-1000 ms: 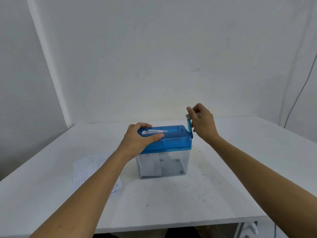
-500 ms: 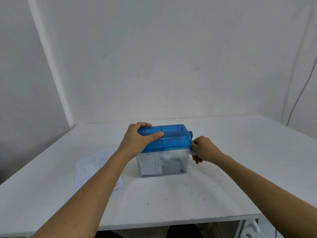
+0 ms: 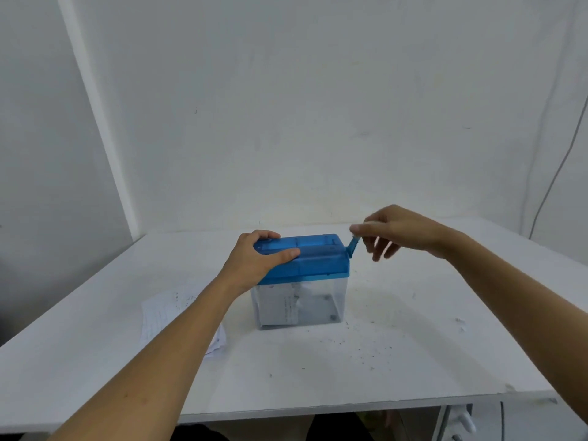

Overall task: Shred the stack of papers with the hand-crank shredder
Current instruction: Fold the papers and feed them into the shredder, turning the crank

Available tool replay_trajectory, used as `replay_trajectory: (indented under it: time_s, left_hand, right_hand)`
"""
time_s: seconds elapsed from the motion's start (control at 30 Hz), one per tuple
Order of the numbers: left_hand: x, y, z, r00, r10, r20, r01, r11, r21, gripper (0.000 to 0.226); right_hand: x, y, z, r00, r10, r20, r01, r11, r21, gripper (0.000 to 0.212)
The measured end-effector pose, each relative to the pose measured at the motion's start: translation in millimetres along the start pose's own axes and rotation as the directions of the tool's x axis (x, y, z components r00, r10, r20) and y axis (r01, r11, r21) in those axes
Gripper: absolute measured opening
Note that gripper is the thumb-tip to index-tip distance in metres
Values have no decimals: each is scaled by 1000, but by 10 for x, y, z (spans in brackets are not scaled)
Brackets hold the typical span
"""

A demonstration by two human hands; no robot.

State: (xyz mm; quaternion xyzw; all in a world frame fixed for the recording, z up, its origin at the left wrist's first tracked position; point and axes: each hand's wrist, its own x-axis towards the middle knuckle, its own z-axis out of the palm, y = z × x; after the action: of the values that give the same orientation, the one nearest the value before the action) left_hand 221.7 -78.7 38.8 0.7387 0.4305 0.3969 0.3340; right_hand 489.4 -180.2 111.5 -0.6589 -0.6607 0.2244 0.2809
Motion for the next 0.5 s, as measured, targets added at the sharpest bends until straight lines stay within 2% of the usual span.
replay_trajectory:
  time_s: [0.13, 0.23, 0.3, 0.4, 0.5]
  left_hand:
    - [0, 14, -8, 1000, -7, 4, 7, 1000, 1, 51]
    - [3, 19, -2, 1000, -15, 8, 15, 1000, 0, 54]
    - [2, 26, -8, 1000, -22, 14, 22, 1000, -9, 55]
    - [-7, 41, -3, 999, -29, 18, 29, 999, -33, 54]
    - [-24, 41, 7, 999, -32, 8, 33, 998, -49, 54]
  right_hand:
    - [290, 10, 41, 962, -24, -272, 13, 999, -43, 38]
    - [518, 71, 184, 919, -5, -393, -34, 995, -90, 38]
    - [661, 126, 275, 915, 30, -402, -104, 981, -164, 38]
    - [811, 162, 302, 942, 91, -322, -205, 917, -342, 29]
    - [909, 70, 302, 944, 72, -322, -186, 922, -340, 15]
